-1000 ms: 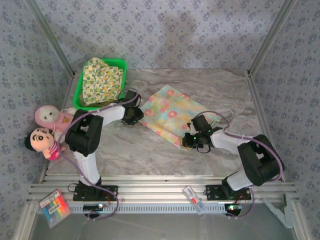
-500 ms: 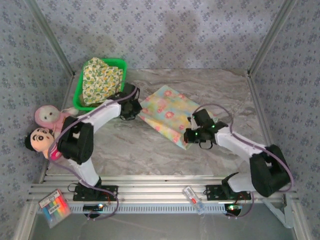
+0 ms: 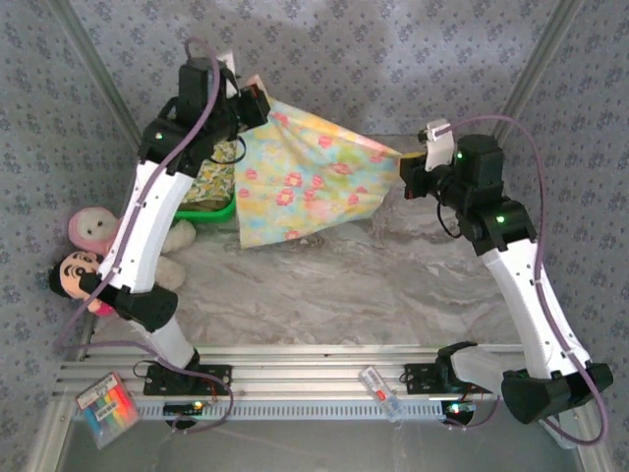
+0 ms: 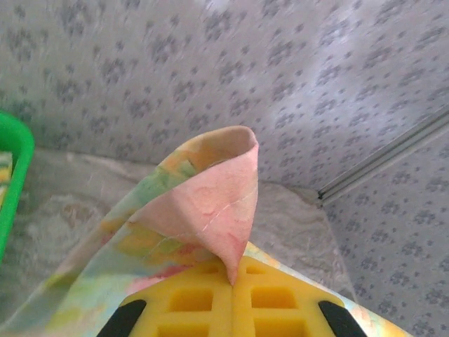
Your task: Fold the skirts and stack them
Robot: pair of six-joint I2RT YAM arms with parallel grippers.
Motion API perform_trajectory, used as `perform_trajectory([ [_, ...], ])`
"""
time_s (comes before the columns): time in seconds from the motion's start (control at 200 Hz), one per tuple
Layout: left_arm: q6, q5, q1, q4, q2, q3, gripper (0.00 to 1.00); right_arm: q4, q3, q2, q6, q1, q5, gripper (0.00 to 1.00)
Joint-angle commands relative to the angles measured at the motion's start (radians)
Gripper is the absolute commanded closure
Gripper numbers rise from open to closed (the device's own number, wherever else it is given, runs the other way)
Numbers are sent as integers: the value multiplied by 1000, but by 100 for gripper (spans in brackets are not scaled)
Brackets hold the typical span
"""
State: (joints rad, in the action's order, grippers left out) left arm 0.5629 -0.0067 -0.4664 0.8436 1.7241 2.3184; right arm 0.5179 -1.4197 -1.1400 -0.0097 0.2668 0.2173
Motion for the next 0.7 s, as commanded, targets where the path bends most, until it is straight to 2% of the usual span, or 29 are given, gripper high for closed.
perform_trajectory([
  [0.0,-106,4,5,146,54,143,100,21,-55,9,-100,-17,-18,100],
  [0.11,-121,26,4,174,64,225,100,-20,-47,44,-131,-39,22,100],
  [0.25,-136,41,-1,80,43,143,100,-43,-22,42,-158,-45,23,100],
  [0.325,-148,50,3,50,95,154,100,-74,-8,-3,-183,-66,16,100],
  [0.48,-133,58,40,68,332,414,100,-162,-71,-167,-209,-145,9,100],
  [0.58,-132,83,56,3,469,607,100,-174,-188,-289,-227,-202,38,100],
  [0.7,-108,89,71,-130,522,668,100,-106,-384,-427,-298,-238,40,100],
])
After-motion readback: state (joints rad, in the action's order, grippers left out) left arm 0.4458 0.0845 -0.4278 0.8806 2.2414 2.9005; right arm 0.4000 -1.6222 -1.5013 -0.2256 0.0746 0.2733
